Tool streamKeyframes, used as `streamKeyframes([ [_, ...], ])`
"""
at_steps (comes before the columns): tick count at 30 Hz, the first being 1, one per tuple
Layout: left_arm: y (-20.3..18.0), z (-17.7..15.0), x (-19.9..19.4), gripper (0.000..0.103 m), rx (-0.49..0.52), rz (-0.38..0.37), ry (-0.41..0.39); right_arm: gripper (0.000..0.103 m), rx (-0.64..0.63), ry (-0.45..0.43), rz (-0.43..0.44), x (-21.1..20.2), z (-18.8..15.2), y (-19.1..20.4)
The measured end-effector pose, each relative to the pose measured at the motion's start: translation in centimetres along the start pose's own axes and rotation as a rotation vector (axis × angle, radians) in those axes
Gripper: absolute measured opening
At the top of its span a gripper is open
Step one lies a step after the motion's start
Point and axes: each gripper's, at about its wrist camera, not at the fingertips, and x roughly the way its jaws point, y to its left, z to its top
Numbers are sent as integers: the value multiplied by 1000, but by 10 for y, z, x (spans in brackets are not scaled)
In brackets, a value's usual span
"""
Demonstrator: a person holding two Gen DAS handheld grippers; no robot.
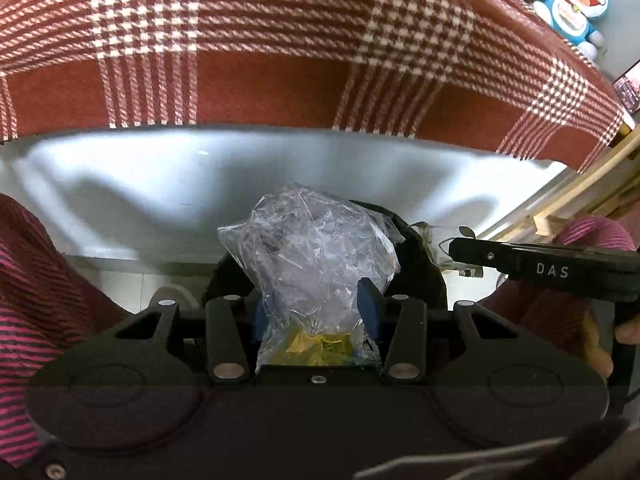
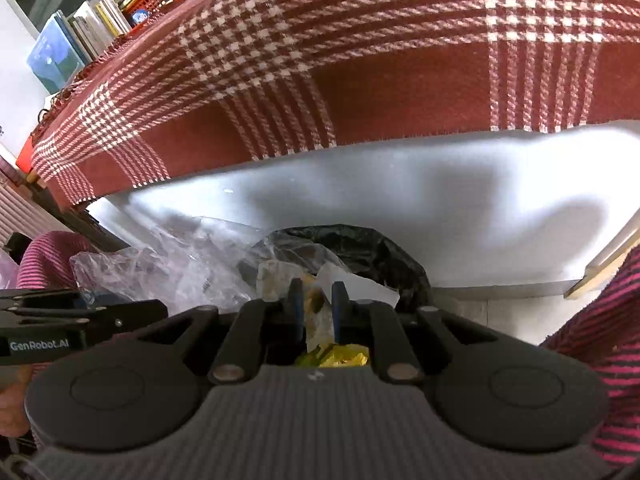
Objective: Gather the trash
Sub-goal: 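Carry both items down into the black bin and open both tools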
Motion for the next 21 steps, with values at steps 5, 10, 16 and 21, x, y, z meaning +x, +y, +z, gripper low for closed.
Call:
streamKeyframes([
  [5, 0, -2, 6, 43, -10, 0, 15, 19, 0, 16, 1, 6, 1, 2],
  [10, 1, -4, 8, 47, -14, 6, 24, 23, -5, 28, 7, 9, 1, 4],
  [16, 3, -2, 8, 74, -36, 18, 36, 51, -16, 27, 8, 9, 2, 7],
  [21, 2, -1, 4, 80, -23, 44, 20, 58, -19, 25, 20, 9, 3, 7],
])
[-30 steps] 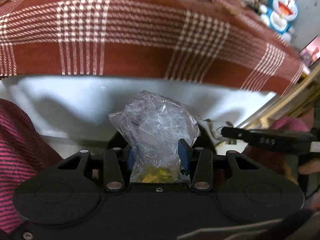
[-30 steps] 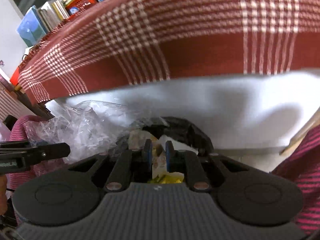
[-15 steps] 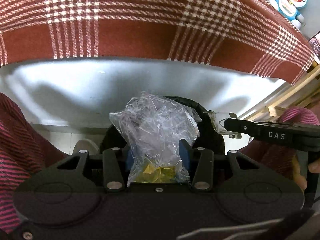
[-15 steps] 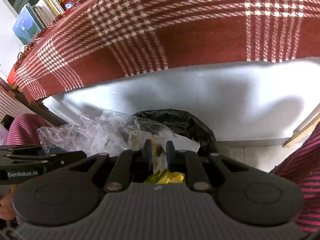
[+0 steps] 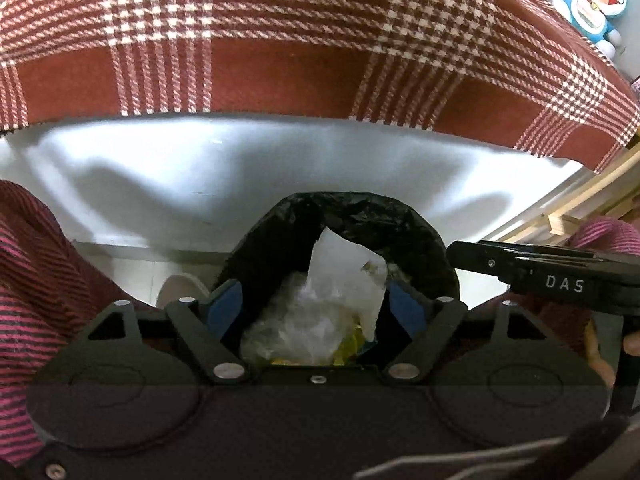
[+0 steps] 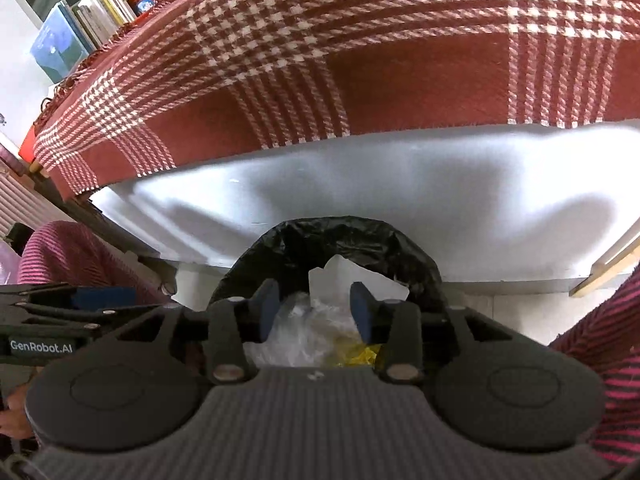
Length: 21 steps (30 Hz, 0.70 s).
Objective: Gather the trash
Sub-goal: 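Carry both items down into the black bin and open both tools, then grasp the gold foil wrapper with the left tool while the right tool grasps brown paper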
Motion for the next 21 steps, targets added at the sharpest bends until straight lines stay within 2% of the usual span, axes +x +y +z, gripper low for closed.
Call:
streamKeyframes([
  [5, 0, 5, -10, 83, 14, 19, -41, 60, -3, -18, 12, -6, 4, 1],
  [10, 0, 18, -32, 83, 42, 23, -133, 62, -25, -79, 35, -24, 17, 5],
  [16, 0, 48, -61, 85, 74, 6, -257, 67, -71, -202, 67, -57, 48, 15],
  [21, -2, 88, -76, 87, 89, 12, -379, 71, -107, -317, 85, -81, 80, 19],
])
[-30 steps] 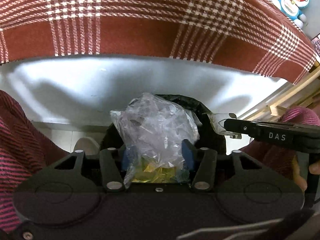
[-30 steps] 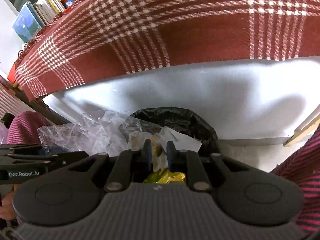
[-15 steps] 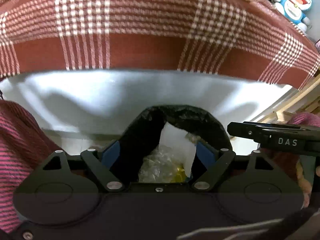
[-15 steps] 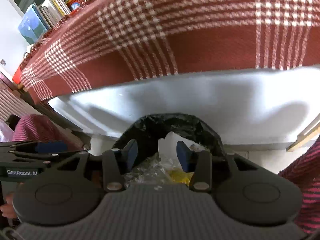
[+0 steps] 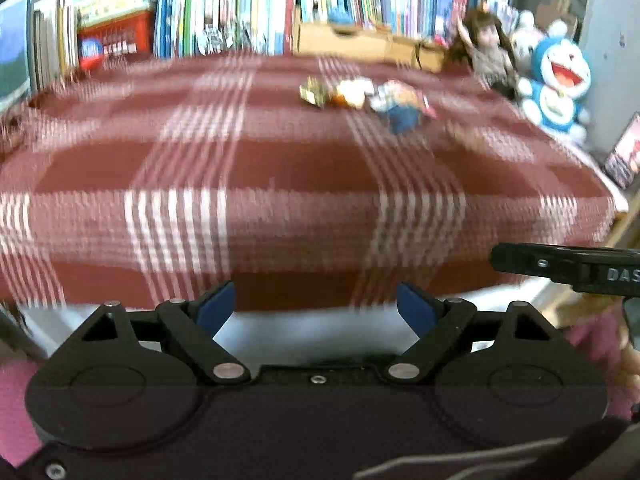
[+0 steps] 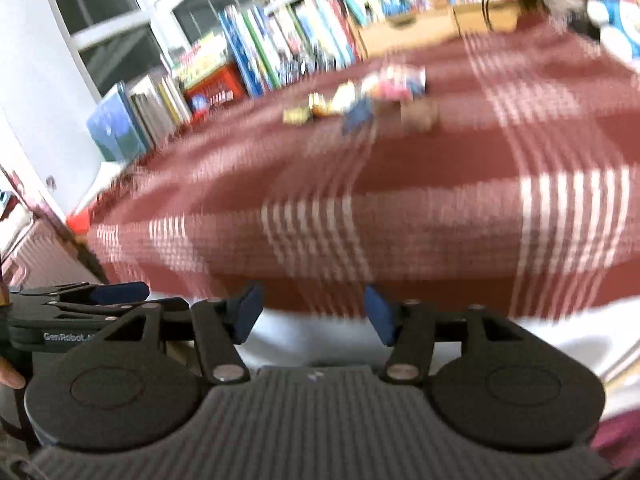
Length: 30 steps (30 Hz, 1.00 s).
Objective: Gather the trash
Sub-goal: 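Grasp the gold foil wrapper with the left tool while the right tool grasps brown paper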
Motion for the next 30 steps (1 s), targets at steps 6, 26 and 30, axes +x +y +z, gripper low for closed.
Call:
streamKeyframes([
  [6, 4, 44, 13, 88, -30, -21, -136, 77, -34, -134, -62, -4, 39, -6],
  [26, 8, 168, 174, 80, 20, 34, -129, 77, -177, -171, -244, 69, 92, -34],
  [30, 4, 175, 200, 75, 26, 20, -108, 75, -192, -146, -239, 84, 98, -37],
])
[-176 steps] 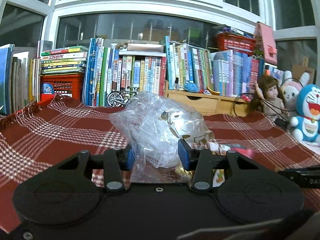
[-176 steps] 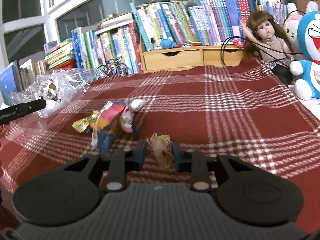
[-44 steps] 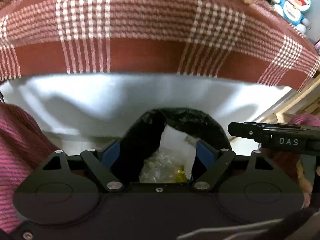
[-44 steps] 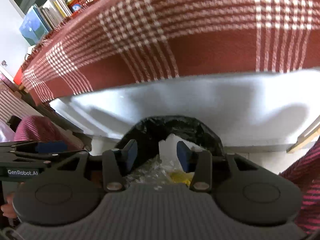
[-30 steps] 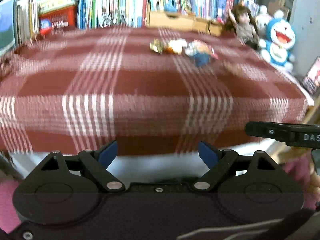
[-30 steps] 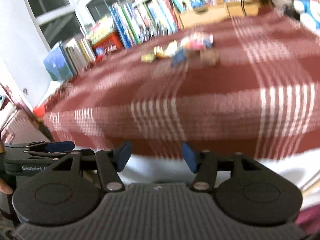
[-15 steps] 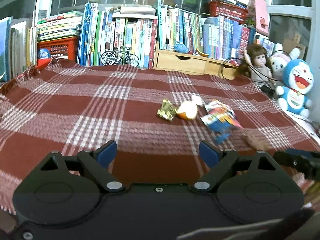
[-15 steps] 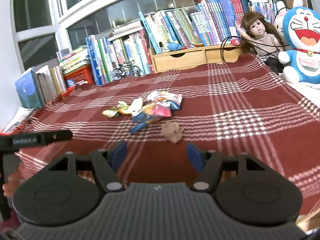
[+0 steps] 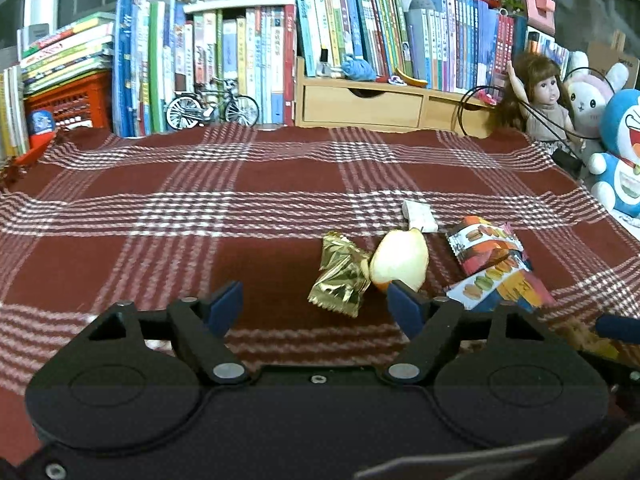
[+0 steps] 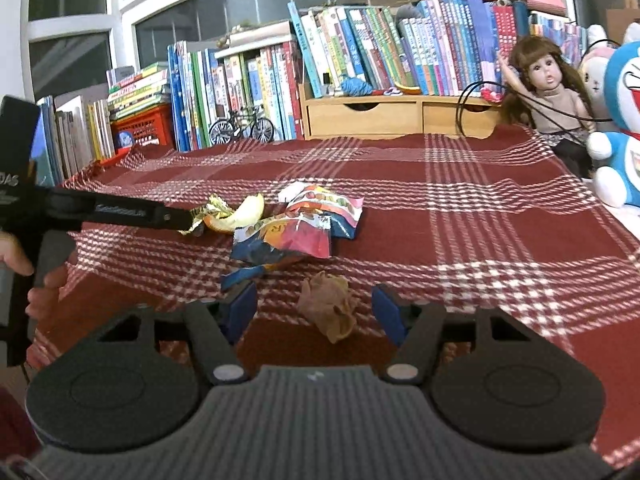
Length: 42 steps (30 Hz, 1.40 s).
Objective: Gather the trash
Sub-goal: 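Grasp the gold foil wrapper with the left tool while the right tool grasps brown paper, then lower both held items into the black bin and open both tools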
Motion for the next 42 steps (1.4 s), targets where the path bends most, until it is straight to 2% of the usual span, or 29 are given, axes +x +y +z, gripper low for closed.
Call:
streamKeyframes([
  [3, -2, 2, 13, 71, -11, -18, 1, 70, -4, 20, -1, 12, 1, 0],
  [5, -3, 2, 18, 58, -24, -35, 7, 63, 1, 37, 0, 20, 1, -1],
  [7, -3, 2, 23, 32, -41, -49, 27, 50, -1, 41, -3, 23, 0, 0],
  [8, -3, 2, 24, 28, -47, -51, 35, 46, -4, 39, -7, 23, 0, 0],
  [9, -2, 1, 24, 28, -49, -51, 38, 38, -5, 37, -6, 23, 1, 1],
  [10, -1, 0, 22, 27, -53, -53, 31, 35, -4, 36, -7, 21, 1, 1],
  [16, 3, -7, 0, 26, -83, -41, -6, 34, 10, 18, 5, 10, -1, 2],
  [25, 2, -32, -65, 26, -93, -63, -68, 34, 16, -5, 40, -21, -6, 12],
  [35, -11, -90, -154, 26, -81, -118, -110, 34, 36, -4, 100, -70, -31, 31],
  [42, -15, -137, -198, 26, -80, -148, -71, 34, 39, 43, 149, -101, -64, 48],
])
